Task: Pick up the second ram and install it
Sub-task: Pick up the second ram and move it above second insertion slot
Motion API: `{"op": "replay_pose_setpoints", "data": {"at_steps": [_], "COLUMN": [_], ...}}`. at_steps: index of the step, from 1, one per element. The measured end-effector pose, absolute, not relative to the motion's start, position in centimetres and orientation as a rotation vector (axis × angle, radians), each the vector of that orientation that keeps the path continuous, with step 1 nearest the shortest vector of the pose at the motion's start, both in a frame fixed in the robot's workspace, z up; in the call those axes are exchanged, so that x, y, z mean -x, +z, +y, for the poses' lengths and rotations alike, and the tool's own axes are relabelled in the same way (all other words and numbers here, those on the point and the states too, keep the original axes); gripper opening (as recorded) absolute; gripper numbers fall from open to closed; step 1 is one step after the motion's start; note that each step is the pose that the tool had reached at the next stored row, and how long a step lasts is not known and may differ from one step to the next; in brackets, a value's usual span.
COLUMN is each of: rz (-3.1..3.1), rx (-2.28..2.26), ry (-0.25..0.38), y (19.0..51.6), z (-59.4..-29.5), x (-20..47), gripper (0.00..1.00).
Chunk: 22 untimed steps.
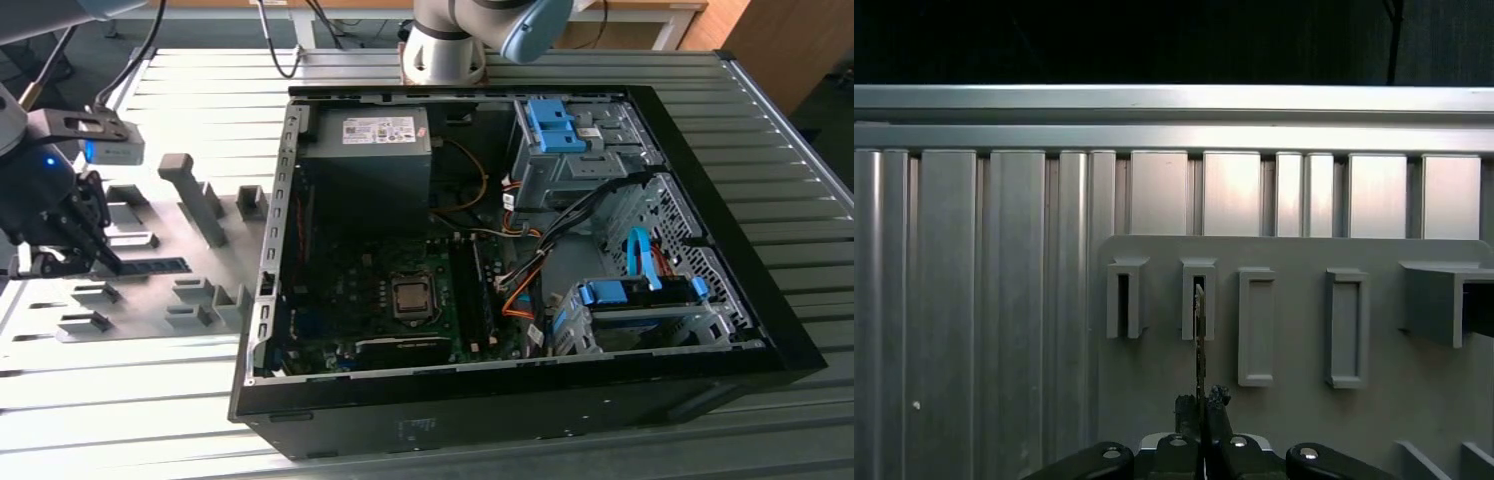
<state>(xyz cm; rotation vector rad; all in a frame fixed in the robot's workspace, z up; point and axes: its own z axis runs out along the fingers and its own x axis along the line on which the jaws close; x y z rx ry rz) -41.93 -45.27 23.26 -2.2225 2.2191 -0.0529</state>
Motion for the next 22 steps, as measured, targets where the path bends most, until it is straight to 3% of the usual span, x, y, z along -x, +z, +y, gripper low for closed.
{"op": "replay_pose_setpoints", "data": {"at_steps": [22], "rz": [2.219], "rx": [2.223], "ry": [-0.053], "y": [24.15], "z": [-45.27], "x": [41.93], "gripper": [0.14]}}
